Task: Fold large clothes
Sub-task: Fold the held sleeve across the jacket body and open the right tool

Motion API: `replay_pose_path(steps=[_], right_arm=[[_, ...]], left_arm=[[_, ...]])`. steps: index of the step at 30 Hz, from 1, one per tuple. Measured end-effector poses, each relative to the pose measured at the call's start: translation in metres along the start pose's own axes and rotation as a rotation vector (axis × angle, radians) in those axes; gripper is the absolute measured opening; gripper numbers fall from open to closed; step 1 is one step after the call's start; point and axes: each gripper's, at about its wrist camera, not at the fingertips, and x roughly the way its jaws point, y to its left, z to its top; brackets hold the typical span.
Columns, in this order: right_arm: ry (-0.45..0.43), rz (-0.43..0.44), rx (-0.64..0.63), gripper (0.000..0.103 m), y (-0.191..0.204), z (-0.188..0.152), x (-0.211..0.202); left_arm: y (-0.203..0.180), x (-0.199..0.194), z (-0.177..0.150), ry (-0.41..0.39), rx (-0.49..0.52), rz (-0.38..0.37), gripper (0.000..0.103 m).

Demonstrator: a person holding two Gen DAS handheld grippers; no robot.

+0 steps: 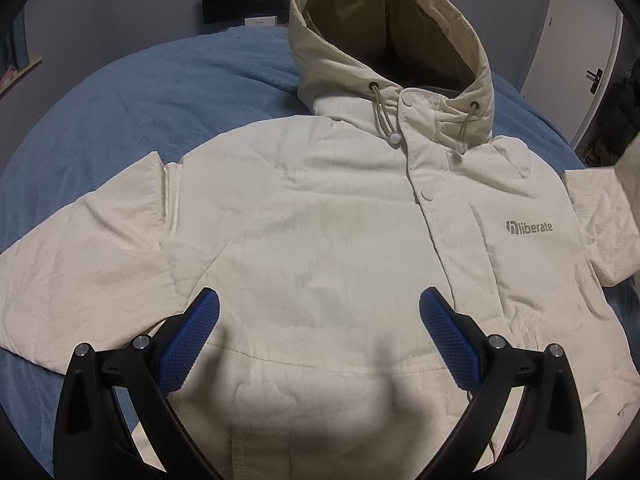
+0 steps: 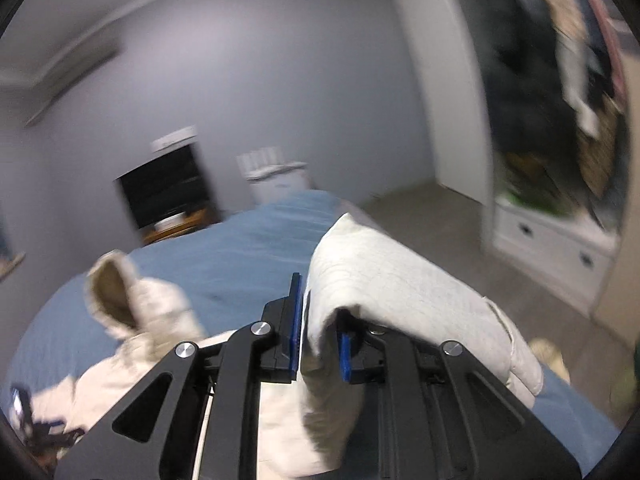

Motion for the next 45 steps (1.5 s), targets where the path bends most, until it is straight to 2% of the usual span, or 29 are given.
replay_pose_path(steps=[3,6,11,12,17,19,22,23,24,25,26,29,31,32,34,36,38,42,45], right_arm=[[0.028,0.103,-0.062,0.013,0.051,-0.006,-0.005],[0.094,0.226,-0.078,0.013,0.094,-0.023,-0.002],[0.229,0.377,-0.141,0.013,0.161,-0.077,0.014],[0.284,0.406,-0.152,0.013,0.174,-0.095,0.023],[0.499,0.463,-0.135,0.013,0.196,-0.162,0.065],[0.545,0.478,-0.161,0.013,0.202,-0.182,0.068],[0.669,0.498,-0.159,0.013,0.206,-0.197,0.073],[0.713,0.503,-0.132,0.019,0.203,-0.197,0.072],[0.737,0.51,-0.115,0.038,0.193,-0.196,0.068],[0.758,0.513,-0.103,0.049,0.186,-0.192,0.064],[0.765,0.506,-0.1,0.065,0.177,-0.185,0.059],[0.742,0.447,-0.126,0.069,0.146,-0.166,0.043],[0.658,0.357,-0.117,0.077,0.113,-0.148,0.035],[0.6,0.279,-0.102,0.081,0.092,-0.139,0.034],[0.555,0.178,-0.042,0.082,0.062,-0.131,0.039],[0.529,0.141,0.039,0.082,0.039,-0.126,0.044],[0.512,0.106,0.091,0.082,0.022,-0.123,0.05],[0.492,0.09,0.115,0.082,0.009,-0.125,0.051],[0.502,0.106,0.124,0.082,0.007,-0.13,0.051]], left_arm=[[0.002,-0.004,0.0,-0.009,-0.006,-0.006,0.096],[0.002,-0.006,0.0,-0.017,-0.011,-0.01,0.096],[0.003,-0.009,0.0,-0.024,-0.007,-0.017,0.097],[0.002,-0.009,0.0,-0.026,-0.004,-0.017,0.096],[-0.004,-0.012,-0.001,-0.036,0.023,-0.025,0.097],[-0.008,-0.013,-0.002,-0.04,0.037,-0.039,0.096],[-0.016,-0.017,-0.004,-0.049,0.067,-0.067,0.097],[-0.019,-0.019,-0.005,-0.053,0.08,-0.077,0.097],[-0.023,-0.022,-0.007,-0.055,0.097,-0.091,0.097],[-0.027,-0.025,-0.008,-0.058,0.109,-0.1,0.096],[-0.033,-0.03,-0.009,-0.066,0.131,-0.113,0.097],[-0.065,-0.043,-0.008,-0.091,0.249,-0.146,0.097],[-0.091,-0.046,-0.008,-0.093,0.335,-0.182,0.097],[-0.108,-0.047,-0.009,-0.086,0.383,-0.205,0.097],[-0.14,-0.043,-0.012,-0.061,0.451,-0.255,0.097],[-0.173,-0.033,-0.014,-0.043,0.517,-0.271,0.096],[-0.203,-0.023,-0.016,-0.031,0.572,-0.286,0.09],[-0.254,-0.002,-0.033,-0.015,0.744,-0.229,0.082],[-0.276,0.017,-0.05,-0.003,0.864,-0.124,0.059]])
